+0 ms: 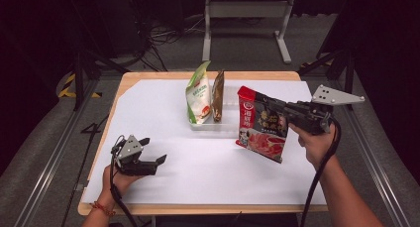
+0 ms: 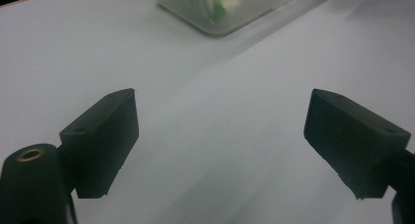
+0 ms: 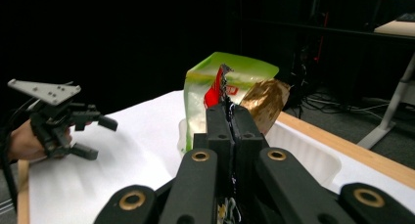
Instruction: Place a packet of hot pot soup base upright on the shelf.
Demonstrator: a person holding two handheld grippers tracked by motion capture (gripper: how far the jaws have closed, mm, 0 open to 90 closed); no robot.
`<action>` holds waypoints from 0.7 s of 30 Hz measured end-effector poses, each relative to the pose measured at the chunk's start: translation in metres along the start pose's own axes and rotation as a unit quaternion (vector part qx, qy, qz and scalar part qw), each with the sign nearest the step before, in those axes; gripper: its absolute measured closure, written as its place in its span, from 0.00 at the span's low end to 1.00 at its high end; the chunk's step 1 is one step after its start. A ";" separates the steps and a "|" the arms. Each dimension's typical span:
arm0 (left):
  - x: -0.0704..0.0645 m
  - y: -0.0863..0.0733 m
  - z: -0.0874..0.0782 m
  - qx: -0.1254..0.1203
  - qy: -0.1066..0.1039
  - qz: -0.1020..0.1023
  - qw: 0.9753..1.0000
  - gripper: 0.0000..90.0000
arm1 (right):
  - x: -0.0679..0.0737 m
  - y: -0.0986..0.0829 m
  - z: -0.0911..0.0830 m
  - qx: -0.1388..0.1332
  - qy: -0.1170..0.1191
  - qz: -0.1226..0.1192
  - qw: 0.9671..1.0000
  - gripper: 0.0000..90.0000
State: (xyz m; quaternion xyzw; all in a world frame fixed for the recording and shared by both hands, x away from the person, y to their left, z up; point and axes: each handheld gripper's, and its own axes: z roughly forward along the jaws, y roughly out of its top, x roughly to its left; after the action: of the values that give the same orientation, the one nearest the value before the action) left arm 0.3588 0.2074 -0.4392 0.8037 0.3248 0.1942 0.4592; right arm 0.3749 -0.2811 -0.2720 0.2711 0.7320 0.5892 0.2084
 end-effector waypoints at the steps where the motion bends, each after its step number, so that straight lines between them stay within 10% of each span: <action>1: 0.000 0.000 0.000 -0.001 0.001 0.000 1.000 0.15 | 0.000 0.002 0.002 -0.004 -0.004 0.002 1.000 0.99; 21: 0.001 -0.001 -0.002 -0.002 0.001 0.004 1.000 0.15 | -0.008 0.036 0.041 -0.020 -0.043 0.011 0.999 0.99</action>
State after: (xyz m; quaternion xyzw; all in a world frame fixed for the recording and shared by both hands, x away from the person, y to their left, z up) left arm 0.3579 0.2100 -0.4388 0.8040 0.3216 0.1978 0.4594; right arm 0.4126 -0.2496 -0.2456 0.3006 0.7072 0.5938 0.2386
